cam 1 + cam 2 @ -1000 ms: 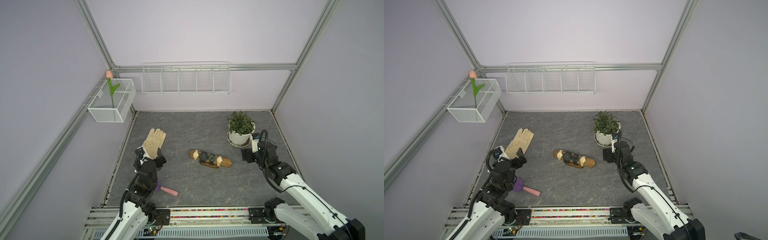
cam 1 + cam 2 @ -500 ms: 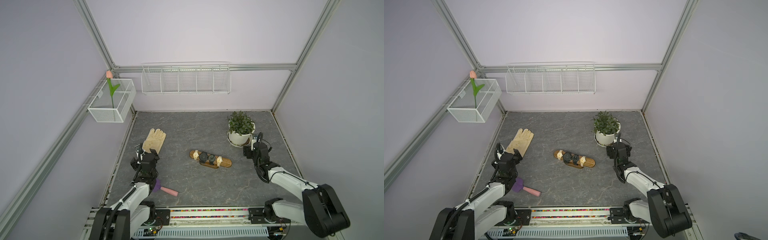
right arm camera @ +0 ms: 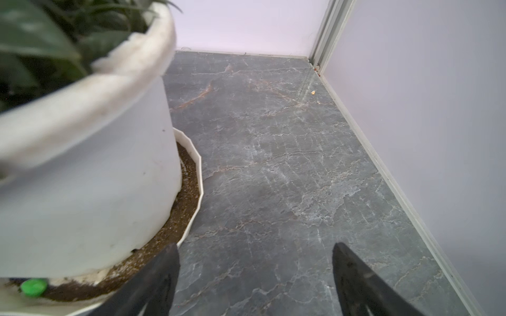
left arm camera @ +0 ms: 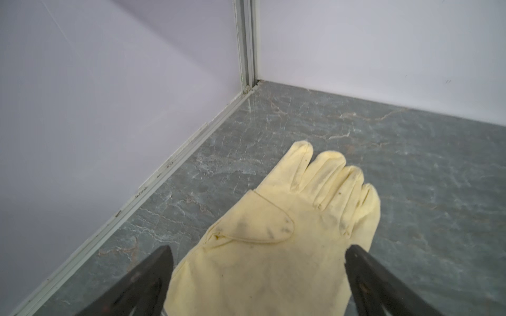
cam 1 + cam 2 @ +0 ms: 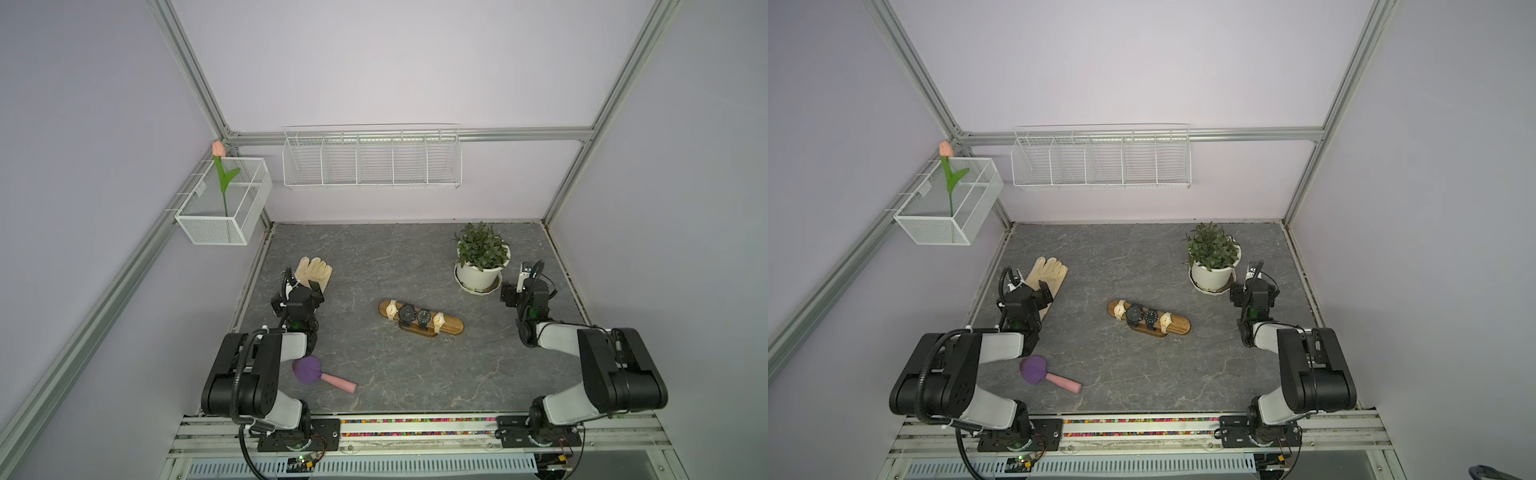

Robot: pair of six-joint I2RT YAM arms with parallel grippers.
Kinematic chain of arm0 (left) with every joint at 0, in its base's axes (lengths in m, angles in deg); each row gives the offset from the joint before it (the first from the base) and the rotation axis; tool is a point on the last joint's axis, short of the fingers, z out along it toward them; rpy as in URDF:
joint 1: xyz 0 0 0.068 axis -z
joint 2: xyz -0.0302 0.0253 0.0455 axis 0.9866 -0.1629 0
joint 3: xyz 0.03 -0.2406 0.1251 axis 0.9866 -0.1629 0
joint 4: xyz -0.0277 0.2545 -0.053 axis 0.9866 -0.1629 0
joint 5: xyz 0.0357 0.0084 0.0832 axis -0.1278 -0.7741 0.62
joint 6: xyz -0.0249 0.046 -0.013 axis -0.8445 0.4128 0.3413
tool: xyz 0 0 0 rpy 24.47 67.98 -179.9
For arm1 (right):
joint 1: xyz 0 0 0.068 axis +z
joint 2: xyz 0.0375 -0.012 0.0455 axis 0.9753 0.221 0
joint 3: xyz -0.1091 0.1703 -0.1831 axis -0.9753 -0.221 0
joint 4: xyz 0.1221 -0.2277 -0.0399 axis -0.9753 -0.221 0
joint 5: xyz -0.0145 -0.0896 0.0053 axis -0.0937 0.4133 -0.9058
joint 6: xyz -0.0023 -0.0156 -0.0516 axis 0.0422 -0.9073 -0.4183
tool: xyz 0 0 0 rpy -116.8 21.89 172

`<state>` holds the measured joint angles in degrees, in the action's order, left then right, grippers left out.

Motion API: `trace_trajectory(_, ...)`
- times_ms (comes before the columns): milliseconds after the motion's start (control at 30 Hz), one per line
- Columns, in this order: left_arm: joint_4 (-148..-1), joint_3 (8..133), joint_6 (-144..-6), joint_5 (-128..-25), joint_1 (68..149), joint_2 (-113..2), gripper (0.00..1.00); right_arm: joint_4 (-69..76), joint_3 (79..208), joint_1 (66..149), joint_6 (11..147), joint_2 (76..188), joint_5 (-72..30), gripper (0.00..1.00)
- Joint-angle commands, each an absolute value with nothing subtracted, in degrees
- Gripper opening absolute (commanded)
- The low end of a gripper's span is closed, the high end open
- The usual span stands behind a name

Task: Place watch on stand
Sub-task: Reset both arms

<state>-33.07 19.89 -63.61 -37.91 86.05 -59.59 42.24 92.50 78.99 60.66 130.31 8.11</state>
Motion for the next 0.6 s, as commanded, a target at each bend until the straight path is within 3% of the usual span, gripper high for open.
trace_trajectory(0,-30.79,21.19,-62.71,-40.02,85.8,-58.83,1.0,55.89,87.76,78.09,60.42,132.16,0.35,0.89)
trace_trajectory(33,-31.75,21.45,-62.87,-40.05,85.72,-58.51,1.0,61.65,85.96,77.85,60.32,134.03,-0.05,0.89)
trace_trajectory(100,-31.58,21.43,-62.96,-40.05,85.72,-58.64,1.0,53.58,87.98,77.21,60.97,131.86,-1.71,0.89)
trace_trajectory(567,-32.05,21.67,-62.82,-39.96,85.73,-58.54,1.0,62.92,83.92,77.34,57.7,132.6,-9.03,0.89)
